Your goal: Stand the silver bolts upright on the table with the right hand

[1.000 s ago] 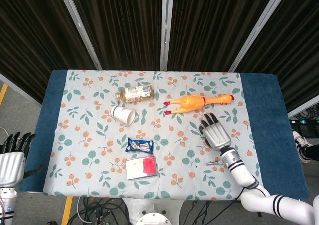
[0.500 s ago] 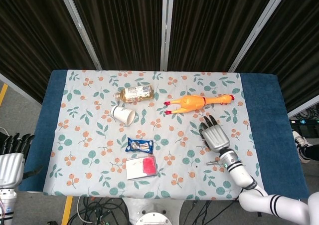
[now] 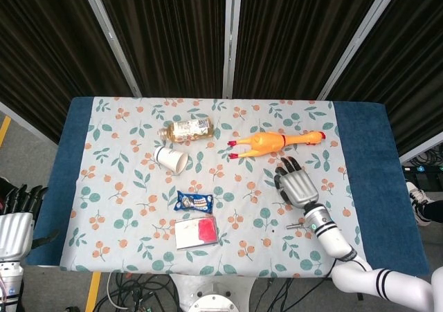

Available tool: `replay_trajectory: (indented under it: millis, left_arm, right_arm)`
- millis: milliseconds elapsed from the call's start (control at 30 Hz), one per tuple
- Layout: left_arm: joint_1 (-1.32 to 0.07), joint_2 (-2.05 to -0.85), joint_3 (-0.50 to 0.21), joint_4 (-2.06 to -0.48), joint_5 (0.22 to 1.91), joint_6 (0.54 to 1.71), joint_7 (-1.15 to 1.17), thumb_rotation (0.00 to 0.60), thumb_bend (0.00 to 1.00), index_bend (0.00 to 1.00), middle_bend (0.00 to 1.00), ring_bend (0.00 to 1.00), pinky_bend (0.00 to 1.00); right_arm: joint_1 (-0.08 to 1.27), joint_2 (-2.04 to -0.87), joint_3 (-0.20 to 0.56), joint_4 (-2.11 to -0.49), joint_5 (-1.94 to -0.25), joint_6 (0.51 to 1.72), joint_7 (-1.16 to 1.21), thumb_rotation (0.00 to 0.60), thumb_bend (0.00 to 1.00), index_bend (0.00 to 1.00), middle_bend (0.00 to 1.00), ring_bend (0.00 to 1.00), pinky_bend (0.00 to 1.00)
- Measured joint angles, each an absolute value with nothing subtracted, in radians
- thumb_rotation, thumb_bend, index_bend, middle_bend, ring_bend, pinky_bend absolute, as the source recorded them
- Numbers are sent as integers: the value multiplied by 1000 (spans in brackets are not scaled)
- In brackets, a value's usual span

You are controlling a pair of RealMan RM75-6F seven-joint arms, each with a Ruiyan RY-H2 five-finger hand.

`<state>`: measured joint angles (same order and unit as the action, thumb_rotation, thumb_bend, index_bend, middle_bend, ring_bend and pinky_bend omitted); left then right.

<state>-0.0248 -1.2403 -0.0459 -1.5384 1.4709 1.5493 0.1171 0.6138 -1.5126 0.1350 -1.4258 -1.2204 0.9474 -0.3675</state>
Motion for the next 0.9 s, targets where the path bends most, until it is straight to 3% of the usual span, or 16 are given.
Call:
replay_trajectory:
  millis: [467, 900]
  left_arm:
    - [-23, -1240, -45, -1539, 1466, 1545, 117, 600, 0, 136, 117, 0, 0]
    - [-22, -1238, -44, -1540, 1467, 1544, 119, 600, 0, 136, 117, 0, 0]
  right_arm:
    - [655, -1510, 200, -1399, -1193, 818, -6, 600, 373, 599, 251, 0, 0]
    - [685, -1522, 206, -1341, -1194, 753, 121, 600, 370, 512, 238, 0, 0]
